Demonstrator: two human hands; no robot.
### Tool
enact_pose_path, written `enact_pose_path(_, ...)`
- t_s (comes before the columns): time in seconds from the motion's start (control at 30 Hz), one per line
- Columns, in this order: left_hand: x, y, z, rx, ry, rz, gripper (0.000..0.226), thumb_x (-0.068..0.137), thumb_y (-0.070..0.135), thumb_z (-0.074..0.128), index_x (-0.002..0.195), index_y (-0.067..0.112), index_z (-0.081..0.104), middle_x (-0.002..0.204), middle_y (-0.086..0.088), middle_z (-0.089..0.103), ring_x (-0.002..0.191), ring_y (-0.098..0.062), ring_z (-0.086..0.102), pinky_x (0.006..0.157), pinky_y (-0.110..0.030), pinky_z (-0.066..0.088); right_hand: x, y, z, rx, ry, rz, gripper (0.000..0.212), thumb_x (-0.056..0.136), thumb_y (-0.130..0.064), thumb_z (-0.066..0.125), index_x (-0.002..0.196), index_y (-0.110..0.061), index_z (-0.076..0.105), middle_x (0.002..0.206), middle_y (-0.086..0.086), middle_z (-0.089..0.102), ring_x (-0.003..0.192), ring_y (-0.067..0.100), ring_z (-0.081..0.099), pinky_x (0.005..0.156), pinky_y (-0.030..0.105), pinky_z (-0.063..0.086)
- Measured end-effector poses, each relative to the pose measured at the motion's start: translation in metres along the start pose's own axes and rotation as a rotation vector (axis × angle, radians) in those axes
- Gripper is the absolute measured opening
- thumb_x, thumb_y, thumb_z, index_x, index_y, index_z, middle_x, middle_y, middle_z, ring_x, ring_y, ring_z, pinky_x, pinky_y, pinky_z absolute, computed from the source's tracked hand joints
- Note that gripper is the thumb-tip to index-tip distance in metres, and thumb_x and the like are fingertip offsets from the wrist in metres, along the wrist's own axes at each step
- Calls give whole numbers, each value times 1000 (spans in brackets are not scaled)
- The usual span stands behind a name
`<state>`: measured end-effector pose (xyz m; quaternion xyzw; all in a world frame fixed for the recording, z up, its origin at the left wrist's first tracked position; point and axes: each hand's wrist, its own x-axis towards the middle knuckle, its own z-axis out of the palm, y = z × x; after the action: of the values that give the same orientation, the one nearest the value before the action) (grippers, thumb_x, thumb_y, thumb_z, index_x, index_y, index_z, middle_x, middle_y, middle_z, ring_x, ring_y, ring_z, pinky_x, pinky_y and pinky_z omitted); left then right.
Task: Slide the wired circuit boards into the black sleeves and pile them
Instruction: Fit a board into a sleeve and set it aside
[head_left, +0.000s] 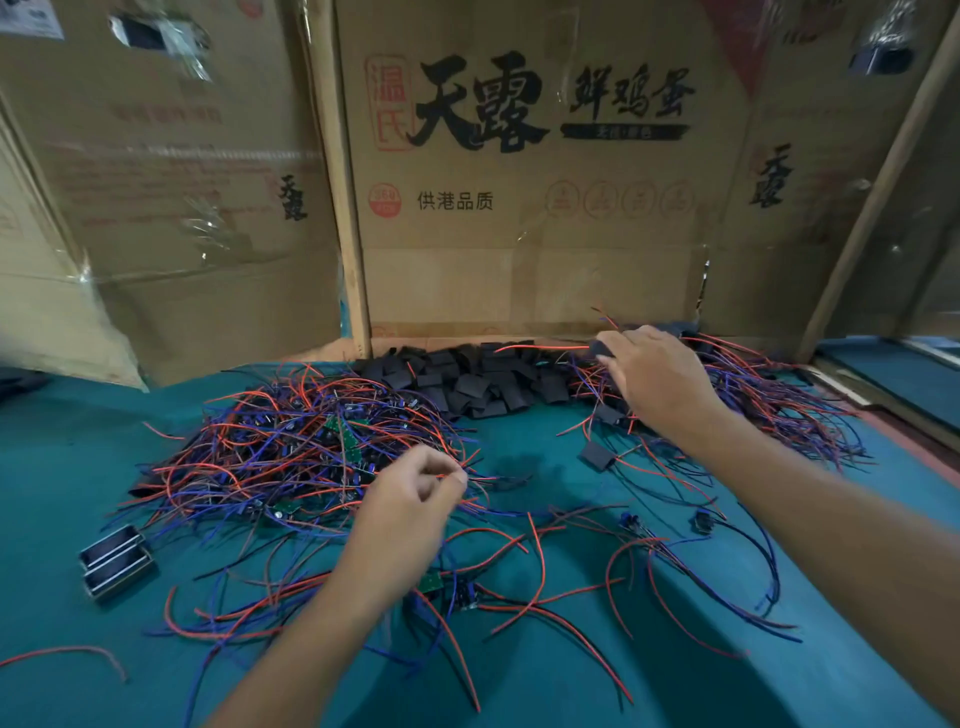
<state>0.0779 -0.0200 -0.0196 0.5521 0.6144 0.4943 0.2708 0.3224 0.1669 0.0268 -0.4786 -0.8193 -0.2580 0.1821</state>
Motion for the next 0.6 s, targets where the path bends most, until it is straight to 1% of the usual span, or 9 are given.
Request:
enact_pose_path(0.07,-3,-3,2,275,-57,158,18,99,31,57,83,23,58,51,3,43,46,-11,33,51,-30,27,12,15,22,-234,-226,7,30,101,-20,41,128,-8,48,127,12,60,126,29,47,102,39,38)
enact_pose_path(0.13,-4,-5,3,498,-79,206,20,100,40,51,86,26,54,54,4,45,51,-14,37,55,-36,29,9,22,44,-420,-456,-7,45,102,-18,34,144,-1,35,149,20,39,145,33,24,116,45,22)
enact_pose_path(0.17,-3,-7,2,602,-80,218,22,100,44,48,88,27,53,58,4,48,54,-16,40,56,-36,31,6,22,53,-494,-533,-19,48,103,-19,32,148,-1,31,156,23,27,148,36,13,119,49,12)
enact_pose_path(0.23,-1,-9,0,755,-73,238,24,101,49,42,91,29,50,67,5,55,60,-20,48,57,-35,34,6,16,61,-549,-601,-5,48,103,-25,33,147,-7,37,160,24,12,149,40,1,119,56,-2)
enact_pose_path(0.3,1,-10,-2,820,-79,233,26,102,49,39,92,28,49,72,4,58,65,-22,54,59,-36,42,14,2,62,-519,-572,42,44,102,-28,33,141,-14,48,159,25,14,148,41,3,117,59,-6)
enact_pose_path(0.37,3,-12,-3,874,-110,220,25,103,47,37,93,26,47,75,4,59,70,-24,59,64,-37,48,24,-14,62,-414,-461,49,40,100,-26,34,132,-14,54,150,21,37,143,38,23,118,54,7)
enact_pose_path(0.43,4,-15,-3,948,-153,213,24,105,44,36,96,24,46,77,3,58,74,-25,61,66,-37,49,34,-29,66,-243,-365,15,32,97,-25,41,120,-13,59,128,13,58,124,32,46,106,45,32)
enact_pose_path(0.5,7,-18,-4,1004,-175,207,25,105,44,35,100,22,46,80,1,60,77,-26,62,66,-37,49,44,-45,70,-22,-398,42,26,97,-25,44,110,-12,61,114,13,64,108,32,56,89,40,43)
enact_pose_path(0.6,10,-24,-6,1045,-188,208,25,106,45,32,99,23,41,82,0,59,79,-28,62,64,-37,45,64,-69,80,231,-466,199,35,98,-40,45,98,-10,62,108,16,66,100,35,62,80,39,49)
